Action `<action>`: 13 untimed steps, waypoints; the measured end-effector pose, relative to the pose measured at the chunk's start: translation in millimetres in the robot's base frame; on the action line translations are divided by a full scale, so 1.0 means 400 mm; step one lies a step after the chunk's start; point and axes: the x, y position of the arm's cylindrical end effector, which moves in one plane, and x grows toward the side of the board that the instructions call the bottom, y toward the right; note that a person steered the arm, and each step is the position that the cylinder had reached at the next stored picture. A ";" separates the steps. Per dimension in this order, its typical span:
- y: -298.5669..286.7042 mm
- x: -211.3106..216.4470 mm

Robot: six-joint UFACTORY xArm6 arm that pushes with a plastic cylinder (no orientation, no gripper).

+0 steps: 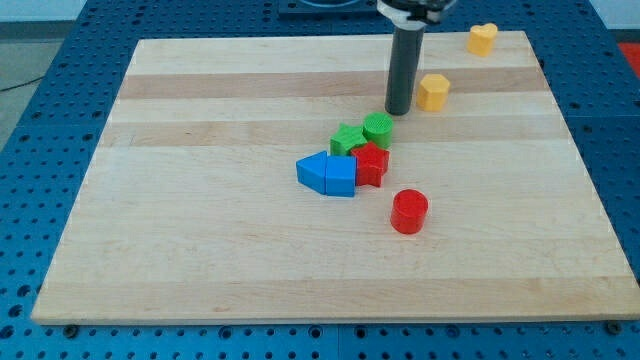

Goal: Move the yellow hexagon to the bottom of the yellow heart

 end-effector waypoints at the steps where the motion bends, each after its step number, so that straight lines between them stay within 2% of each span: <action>1: 0.056 -0.030; 2: 0.190 -0.007; 3: 0.193 0.097; 4: 0.198 0.120; 6: 0.241 -0.064; 7: 0.258 -0.081; 8: 0.245 0.000; 9: 0.317 0.019; 10: 0.322 -0.044; 13: 0.322 -0.105</action>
